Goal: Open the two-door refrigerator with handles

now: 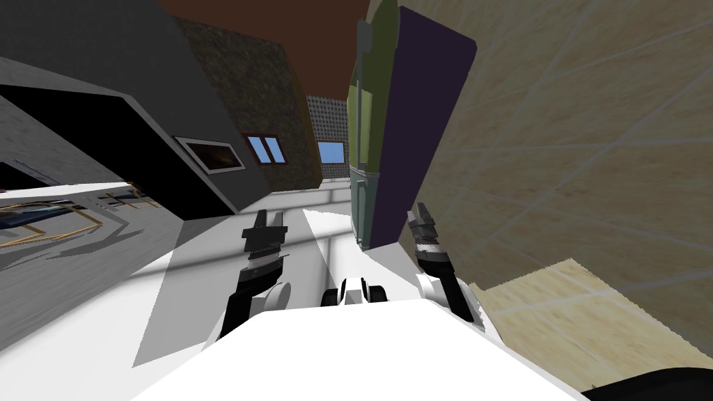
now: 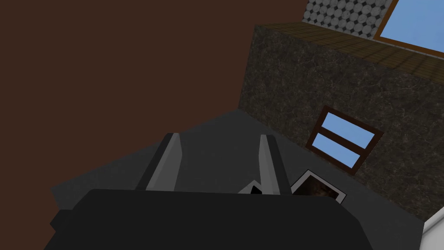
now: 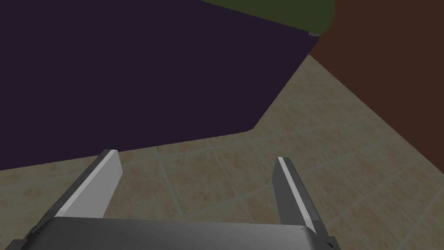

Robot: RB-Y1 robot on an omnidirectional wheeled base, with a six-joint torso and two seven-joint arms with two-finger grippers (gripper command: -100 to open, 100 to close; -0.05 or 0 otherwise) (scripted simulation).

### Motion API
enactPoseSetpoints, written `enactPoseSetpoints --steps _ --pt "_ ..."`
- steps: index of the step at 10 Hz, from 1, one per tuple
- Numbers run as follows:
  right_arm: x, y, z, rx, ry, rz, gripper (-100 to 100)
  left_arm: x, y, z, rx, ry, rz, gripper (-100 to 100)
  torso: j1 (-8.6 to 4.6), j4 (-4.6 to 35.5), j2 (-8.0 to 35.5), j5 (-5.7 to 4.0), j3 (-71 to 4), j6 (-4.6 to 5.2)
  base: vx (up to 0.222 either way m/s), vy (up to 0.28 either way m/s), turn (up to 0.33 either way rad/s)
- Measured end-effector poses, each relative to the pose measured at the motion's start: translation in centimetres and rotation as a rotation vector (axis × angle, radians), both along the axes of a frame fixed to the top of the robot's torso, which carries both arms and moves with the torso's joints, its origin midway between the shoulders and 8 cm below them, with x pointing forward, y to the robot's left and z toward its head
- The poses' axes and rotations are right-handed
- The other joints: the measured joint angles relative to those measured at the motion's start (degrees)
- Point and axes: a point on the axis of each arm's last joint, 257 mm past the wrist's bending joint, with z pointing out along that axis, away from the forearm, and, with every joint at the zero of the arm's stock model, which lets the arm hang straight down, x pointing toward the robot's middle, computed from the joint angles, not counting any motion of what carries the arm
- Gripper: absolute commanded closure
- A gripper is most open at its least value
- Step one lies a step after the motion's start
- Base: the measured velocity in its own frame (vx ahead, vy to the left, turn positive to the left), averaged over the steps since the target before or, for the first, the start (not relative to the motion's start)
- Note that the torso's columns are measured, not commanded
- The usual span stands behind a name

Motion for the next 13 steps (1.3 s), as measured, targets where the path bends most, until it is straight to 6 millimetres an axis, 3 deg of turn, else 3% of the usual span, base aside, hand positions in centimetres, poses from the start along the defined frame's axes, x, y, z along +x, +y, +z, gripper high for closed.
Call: enactPoseSetpoints --steps 13 --pt "-1.5 -4.8 -0.3 -0.743 0.156 -0.311 -100 0.0 0.0 0.0 0.000 0.000 0.000 0 -0.01 0.13 0.25 -0.01 0.07 0.00 0.077 0.033 0.062"
